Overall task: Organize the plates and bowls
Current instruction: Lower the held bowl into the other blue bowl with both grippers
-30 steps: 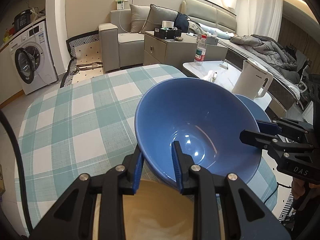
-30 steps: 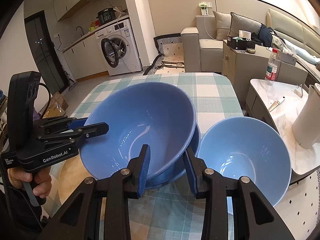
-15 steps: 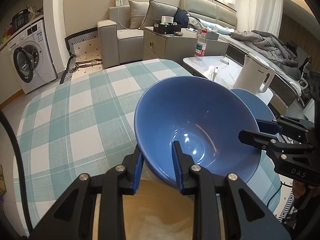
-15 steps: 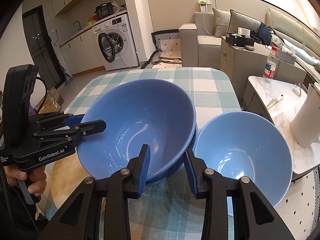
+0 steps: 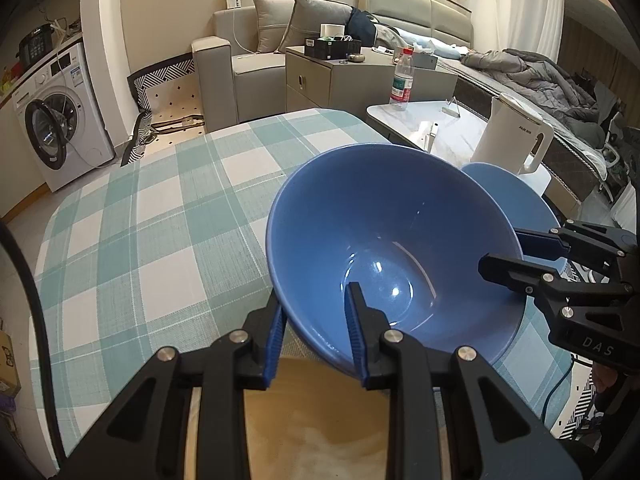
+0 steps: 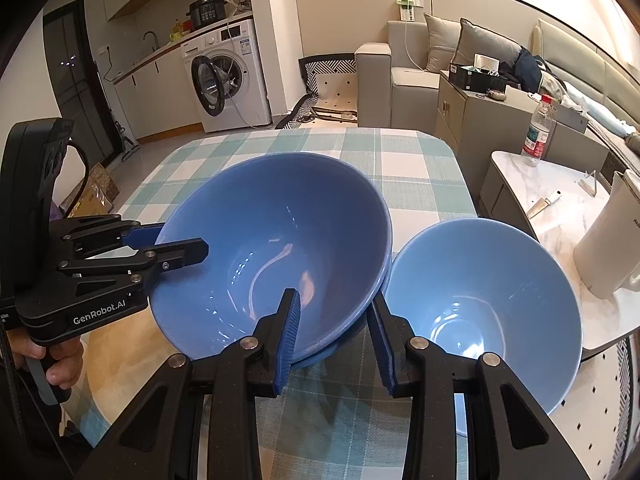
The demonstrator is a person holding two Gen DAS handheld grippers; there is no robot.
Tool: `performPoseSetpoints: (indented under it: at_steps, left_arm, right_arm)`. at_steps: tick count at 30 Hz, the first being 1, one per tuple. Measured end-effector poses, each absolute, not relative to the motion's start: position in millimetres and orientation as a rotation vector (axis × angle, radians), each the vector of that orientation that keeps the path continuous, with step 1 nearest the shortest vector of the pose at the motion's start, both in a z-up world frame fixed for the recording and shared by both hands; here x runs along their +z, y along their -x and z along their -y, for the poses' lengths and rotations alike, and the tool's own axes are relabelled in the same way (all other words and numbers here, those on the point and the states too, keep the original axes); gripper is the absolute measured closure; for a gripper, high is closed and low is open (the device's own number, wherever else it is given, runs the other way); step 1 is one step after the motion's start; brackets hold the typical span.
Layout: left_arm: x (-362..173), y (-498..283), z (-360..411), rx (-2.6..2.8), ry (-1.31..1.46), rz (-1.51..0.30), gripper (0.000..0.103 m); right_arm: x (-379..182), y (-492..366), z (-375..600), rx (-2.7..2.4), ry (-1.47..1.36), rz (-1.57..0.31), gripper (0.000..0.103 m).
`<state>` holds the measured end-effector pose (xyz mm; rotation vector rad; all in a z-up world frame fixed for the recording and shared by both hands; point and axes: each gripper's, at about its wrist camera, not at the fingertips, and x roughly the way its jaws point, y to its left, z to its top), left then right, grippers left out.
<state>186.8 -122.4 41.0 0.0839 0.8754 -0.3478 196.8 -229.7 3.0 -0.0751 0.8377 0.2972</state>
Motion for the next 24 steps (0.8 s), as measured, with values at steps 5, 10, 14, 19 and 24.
performPoseSetpoints:
  at_steps: [5, 10, 14, 19, 24]
  left_arm:
    - [38.6, -188.6, 123.8, -0.346, -0.087, -0.884, 0.076]
    - [36.7, -189.8, 125.3, -0.343, -0.097, -0.888, 0.076]
    - [34.8, -190.7, 125.9, -0.338, -0.102, -0.891, 0.076]
    - [34.1, -192.0, 126.3, -0.335, -0.105, -0.892, 0.076]
    - [33.5, -191.9, 125.7, -0.332, -0.109, -0.892, 0.075]
  right_arm:
    - [0.9, -198.6, 229.8, 0.294, 0.080, -0.844, 0.067]
    - [-0.4, -198.6, 228.4, 0.291, 0.092, -0.846, 0.067]
    - [-1.7, -199.9, 227.4, 0.289, 0.100, -0.848, 0.067]
    - [-2.0, -200.1, 226.6, 0.289, 0.099, -0.848, 0.067]
    - [-2.6, -200.8, 226.7, 0.292, 0.097, -0.848, 0.067]
